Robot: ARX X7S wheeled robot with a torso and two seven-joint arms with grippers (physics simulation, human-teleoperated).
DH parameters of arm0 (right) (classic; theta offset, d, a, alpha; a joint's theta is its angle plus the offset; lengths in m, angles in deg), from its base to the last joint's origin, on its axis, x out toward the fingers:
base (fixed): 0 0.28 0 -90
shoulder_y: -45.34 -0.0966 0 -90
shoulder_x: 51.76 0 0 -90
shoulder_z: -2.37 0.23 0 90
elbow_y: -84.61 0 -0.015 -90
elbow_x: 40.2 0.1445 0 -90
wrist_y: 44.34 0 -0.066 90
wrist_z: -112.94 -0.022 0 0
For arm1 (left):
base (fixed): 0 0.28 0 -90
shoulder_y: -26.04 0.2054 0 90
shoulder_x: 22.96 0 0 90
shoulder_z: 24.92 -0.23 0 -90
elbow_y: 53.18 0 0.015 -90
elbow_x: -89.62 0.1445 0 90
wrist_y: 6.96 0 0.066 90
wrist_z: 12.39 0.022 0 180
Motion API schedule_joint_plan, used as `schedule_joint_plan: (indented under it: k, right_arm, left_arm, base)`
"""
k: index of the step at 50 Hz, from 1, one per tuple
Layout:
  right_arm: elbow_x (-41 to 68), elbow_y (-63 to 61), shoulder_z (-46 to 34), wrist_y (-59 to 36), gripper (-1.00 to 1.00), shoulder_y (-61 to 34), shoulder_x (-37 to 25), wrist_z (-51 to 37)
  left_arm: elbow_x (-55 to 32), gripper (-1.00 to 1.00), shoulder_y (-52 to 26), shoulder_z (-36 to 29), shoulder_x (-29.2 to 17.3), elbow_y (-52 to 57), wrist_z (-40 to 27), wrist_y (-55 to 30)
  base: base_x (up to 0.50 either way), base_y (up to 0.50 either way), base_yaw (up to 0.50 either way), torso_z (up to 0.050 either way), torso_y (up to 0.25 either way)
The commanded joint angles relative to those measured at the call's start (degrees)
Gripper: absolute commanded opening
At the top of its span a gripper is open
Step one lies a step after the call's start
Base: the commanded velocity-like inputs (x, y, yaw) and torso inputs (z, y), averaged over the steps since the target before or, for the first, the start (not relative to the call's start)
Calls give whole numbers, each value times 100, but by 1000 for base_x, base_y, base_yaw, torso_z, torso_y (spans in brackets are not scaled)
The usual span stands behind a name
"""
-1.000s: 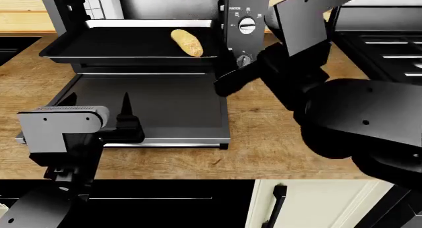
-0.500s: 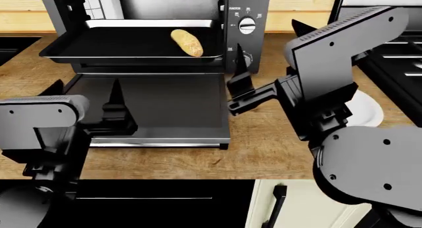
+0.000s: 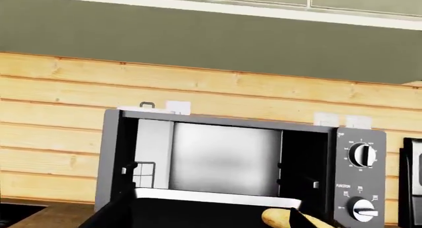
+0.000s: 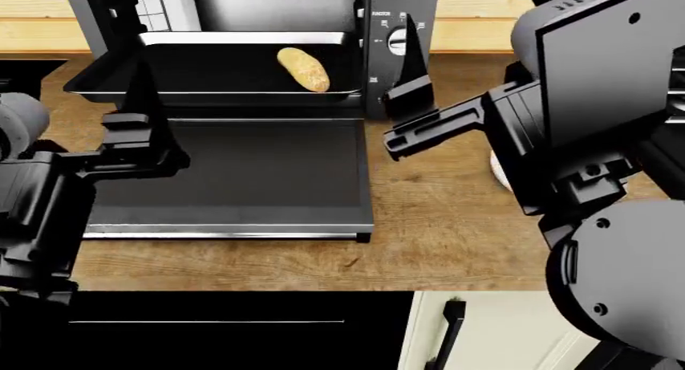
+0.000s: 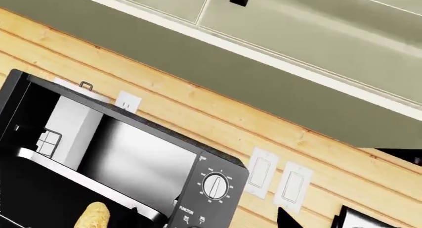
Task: Place the baguette on the tray of the toaster oven.
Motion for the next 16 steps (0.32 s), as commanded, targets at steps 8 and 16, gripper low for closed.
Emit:
schedule_joint_plan:
  k: [8,16]
  right_arm:
    - [400,62,351,-406,100,-781,61,102]
    - [488,147,475,-443,100,-941,74,155]
  left_arm:
    - [-1320,100,-1414,451,-113,8,-883,-613]
    - [-1421,100,-1844,395,-128,-137,-1076,-642]
  base:
    - [0,0,0,0,0]
    - [0,0,0,0,0]
